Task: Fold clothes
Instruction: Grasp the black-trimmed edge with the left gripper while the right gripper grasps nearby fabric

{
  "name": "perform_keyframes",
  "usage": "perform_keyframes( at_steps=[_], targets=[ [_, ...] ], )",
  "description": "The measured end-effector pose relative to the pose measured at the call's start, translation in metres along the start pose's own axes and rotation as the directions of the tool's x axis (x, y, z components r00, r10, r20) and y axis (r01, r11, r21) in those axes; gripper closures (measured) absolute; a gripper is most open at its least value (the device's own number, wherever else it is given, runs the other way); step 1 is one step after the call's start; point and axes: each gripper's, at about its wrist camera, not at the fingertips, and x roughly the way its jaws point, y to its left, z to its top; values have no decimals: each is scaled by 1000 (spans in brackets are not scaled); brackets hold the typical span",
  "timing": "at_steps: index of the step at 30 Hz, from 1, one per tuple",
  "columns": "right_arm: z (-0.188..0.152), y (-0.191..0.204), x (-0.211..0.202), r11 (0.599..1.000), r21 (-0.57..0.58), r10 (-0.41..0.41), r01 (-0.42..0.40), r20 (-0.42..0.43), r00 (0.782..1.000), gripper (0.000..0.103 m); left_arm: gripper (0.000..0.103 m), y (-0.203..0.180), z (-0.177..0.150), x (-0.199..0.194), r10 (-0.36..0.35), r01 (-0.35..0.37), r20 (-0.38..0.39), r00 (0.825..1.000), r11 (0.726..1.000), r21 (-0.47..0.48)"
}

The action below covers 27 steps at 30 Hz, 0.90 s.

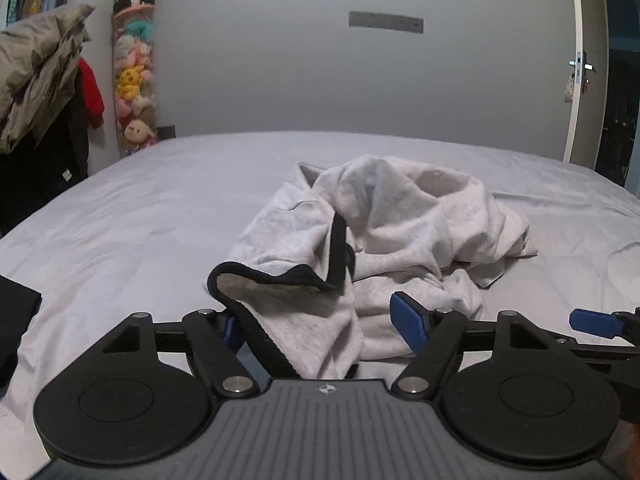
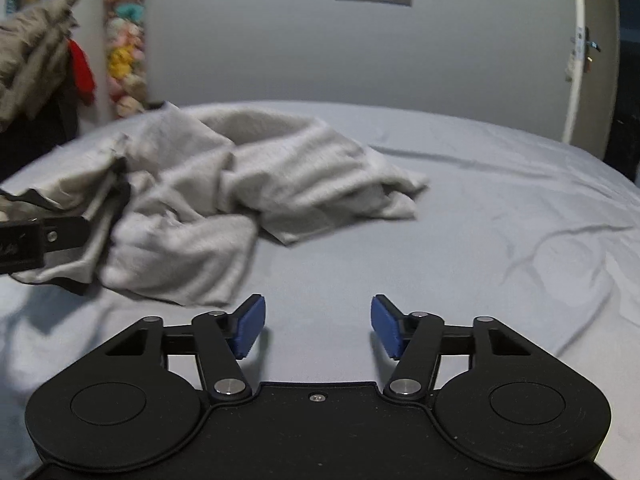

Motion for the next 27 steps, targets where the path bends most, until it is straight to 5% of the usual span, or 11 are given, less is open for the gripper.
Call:
perform_keyframes(
  at_steps=[2, 7, 13, 15, 17, 20, 27],
  targets=[
    [3, 5, -4, 999, -14, 30, -30, 19, 999, 48, 69, 8, 1, 4, -14, 14, -22, 1000, 1000, -25],
    [10, 26, -12, 993, -83, 91, -86, 58, 994, 48, 95, 34, 12, 2, -31, 31, 3, 1000, 994, -102],
    [21, 61, 3, 973, -173, 161, -150, 52, 986, 48, 96, 53, 26, -7, 2, 4, 46, 999, 993, -115],
    [26, 72, 13, 971, -181, 169, -159, 41, 985, 56, 96, 61, 31, -13, 25, -16, 74, 997, 992, -128],
    [30, 80, 24, 969, -175, 176, -176, -15, 984, 79, 97, 67, 35, -16, 42, -27, 100, 994, 989, -147],
    [35, 80, 29, 970, -154, 181, -188, -59, 982, 93, 96, 73, 43, -17, 57, -38, 116, 992, 987, -154],
    [50, 52, -8, 979, -176, 91, -99, -52, 994, 98, 97, 92, 60, -32, 81, -56, 137, 987, 982, -179]
  ],
)
